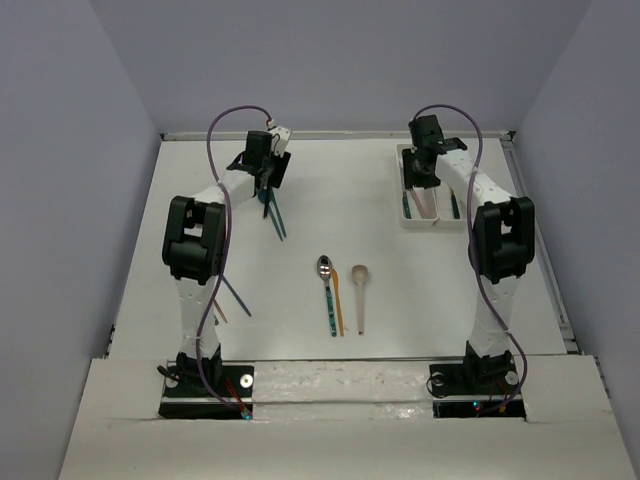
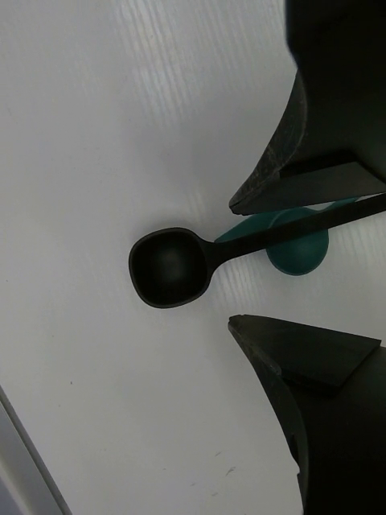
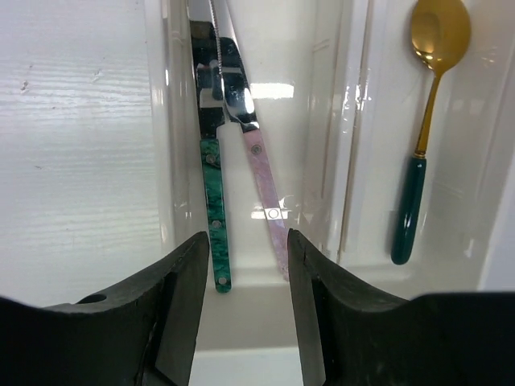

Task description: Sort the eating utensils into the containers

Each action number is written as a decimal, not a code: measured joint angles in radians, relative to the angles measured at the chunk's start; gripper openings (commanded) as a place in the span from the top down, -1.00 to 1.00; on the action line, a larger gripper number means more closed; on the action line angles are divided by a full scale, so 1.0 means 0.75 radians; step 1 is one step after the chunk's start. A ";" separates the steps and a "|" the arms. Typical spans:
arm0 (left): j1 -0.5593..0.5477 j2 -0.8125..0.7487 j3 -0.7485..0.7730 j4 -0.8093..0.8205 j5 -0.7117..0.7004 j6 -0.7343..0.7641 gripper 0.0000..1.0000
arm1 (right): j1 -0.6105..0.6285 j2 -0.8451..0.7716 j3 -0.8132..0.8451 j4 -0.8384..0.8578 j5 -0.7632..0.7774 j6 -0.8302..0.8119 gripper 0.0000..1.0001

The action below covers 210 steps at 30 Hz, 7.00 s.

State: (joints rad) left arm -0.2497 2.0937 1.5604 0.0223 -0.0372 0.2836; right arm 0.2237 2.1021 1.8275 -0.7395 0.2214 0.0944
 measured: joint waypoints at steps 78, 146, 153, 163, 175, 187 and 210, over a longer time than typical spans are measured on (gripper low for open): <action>0.049 -0.330 0.070 -0.135 0.233 -0.431 1.00 | 0.223 -0.853 -0.676 0.852 -0.595 0.279 -0.15; 0.113 -0.842 -0.446 0.086 0.465 -0.508 -0.98 | -0.528 -0.421 -0.395 0.553 -1.281 0.201 1.00; 0.165 -0.841 -0.553 0.092 0.508 -0.491 -0.98 | -0.583 -0.135 -0.284 0.222 -1.105 -0.041 1.00; 0.187 -0.837 -0.607 0.148 0.555 -0.484 -0.98 | -0.614 -0.021 -0.134 0.090 -1.034 -0.113 1.00; 0.204 -0.814 -0.607 0.175 0.573 -0.489 -0.98 | -0.610 0.051 -0.129 0.100 -1.036 -0.069 0.78; 0.213 -0.811 -0.622 0.194 0.574 -0.493 -0.98 | -0.580 0.110 -0.129 0.129 -0.988 -0.045 0.63; 0.224 -0.811 -0.622 0.197 0.604 -0.499 -0.98 | -0.517 0.071 -0.120 0.099 -0.779 0.017 0.41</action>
State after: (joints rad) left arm -0.0814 1.4857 1.0943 0.1703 0.4156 -0.0910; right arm -0.1642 2.1555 1.7378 -0.6655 -0.3626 0.1074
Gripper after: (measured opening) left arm 0.989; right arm 0.276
